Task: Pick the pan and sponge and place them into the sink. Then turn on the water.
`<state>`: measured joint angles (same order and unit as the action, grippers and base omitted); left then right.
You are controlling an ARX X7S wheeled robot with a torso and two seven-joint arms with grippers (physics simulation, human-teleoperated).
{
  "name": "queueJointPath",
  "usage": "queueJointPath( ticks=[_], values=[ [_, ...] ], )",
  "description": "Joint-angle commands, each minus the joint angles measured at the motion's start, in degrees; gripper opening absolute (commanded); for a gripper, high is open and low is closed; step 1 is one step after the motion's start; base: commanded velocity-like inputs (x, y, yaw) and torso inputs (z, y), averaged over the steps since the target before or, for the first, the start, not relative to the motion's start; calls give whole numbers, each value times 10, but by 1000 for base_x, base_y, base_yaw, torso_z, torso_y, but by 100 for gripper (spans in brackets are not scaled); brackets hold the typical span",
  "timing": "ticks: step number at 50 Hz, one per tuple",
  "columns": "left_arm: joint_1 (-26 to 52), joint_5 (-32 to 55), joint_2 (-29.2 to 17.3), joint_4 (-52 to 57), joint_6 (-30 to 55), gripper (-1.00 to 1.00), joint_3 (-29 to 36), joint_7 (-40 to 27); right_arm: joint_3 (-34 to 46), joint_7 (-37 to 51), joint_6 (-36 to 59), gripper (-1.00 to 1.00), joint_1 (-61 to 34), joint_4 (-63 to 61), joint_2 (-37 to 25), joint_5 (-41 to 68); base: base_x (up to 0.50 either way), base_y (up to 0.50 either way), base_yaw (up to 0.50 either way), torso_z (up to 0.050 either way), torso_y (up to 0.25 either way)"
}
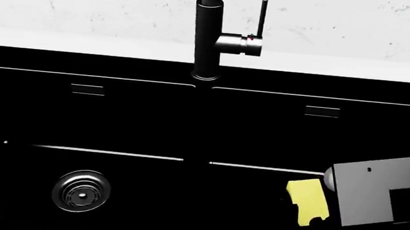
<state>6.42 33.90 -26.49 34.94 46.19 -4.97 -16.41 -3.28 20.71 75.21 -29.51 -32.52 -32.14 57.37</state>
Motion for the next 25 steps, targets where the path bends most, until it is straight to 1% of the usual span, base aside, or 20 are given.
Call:
queueJointPath(
  ticks=[1,4,11,25],
  values=[
    [6,-4,4,-1,1,100,12,-5,9,-4,-12,-100,5,3,-1,-8,0,500,0,0,0],
    [-8,3,-4,3,-4,100,-3,1,7,-4,-13,-100,8,2,-3,-6,0,500,0,0,0],
    [7,-3,3,-2,1,100,14,-7,10,-4,-18,-100,6,7,-1,-7,0,500,0,0,0],
    [4,-5,2,-6,-6,100,18,-6,19,-4,-26,-100,11,9,-5,-9,0,500,0,0,0]
  ],
)
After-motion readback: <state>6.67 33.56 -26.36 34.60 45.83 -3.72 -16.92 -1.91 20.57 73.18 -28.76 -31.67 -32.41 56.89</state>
